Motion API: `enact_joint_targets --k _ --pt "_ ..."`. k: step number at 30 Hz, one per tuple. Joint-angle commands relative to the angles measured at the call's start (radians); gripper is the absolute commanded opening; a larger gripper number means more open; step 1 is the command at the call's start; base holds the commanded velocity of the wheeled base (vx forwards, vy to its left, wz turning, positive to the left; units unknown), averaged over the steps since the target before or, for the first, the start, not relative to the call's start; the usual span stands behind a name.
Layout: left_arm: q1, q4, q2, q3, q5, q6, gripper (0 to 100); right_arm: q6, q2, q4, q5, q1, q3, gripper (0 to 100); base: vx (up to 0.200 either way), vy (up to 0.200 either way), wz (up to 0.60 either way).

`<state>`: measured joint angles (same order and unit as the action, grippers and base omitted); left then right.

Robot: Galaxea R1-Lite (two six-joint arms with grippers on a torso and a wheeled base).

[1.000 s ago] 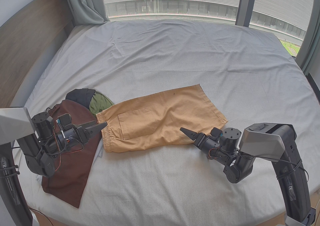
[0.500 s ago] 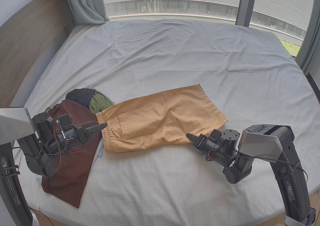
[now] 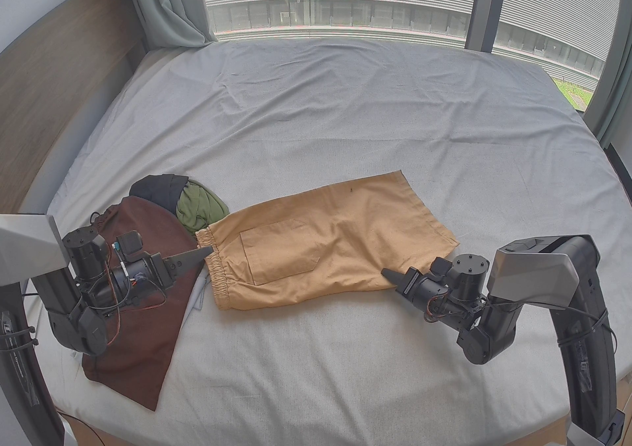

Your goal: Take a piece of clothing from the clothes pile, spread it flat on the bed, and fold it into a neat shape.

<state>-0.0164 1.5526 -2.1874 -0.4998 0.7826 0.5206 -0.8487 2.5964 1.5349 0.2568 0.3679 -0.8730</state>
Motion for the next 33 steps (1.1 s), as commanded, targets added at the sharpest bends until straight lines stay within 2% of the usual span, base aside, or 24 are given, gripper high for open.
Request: enact_joint_targets --k 1,4,6,12,17,33 --pt "0.007 0.0 0.005 0.024 0.035 -0.01 100 0.008 -0.068 0.005 0.002 -0.007 0.063 0 0.0 0.0 0.0" --pt "0.007 0.0 -0.009 0.024 0.064 -0.044 100 0.014 -0.068 0.005 0.002 -0.003 0.083 0 0.0 0.0 0.0" --pt "0.004 0.0 -0.04 0.012 0.063 -0.113 100 0.045 -0.068 0.005 0.002 -0.001 0.112 0 0.0 0.0 0.0" --pt "-0.002 0.0 -0.043 0.009 0.066 -0.126 100 0.069 -0.11 0.005 0.007 -0.006 0.193 0 0.0 0.0 0.0" --pt "-0.004 0.0 -0.04 0.009 0.066 -0.14 100 0.146 -0.11 0.005 0.021 -0.009 0.276 0 0.0 0.0 0.0" --pt "-0.007 0.0 -0.055 0.026 0.069 -0.225 100 0.211 -0.144 0.008 0.019 0.003 0.474 0 0.0 0.0 0.0"
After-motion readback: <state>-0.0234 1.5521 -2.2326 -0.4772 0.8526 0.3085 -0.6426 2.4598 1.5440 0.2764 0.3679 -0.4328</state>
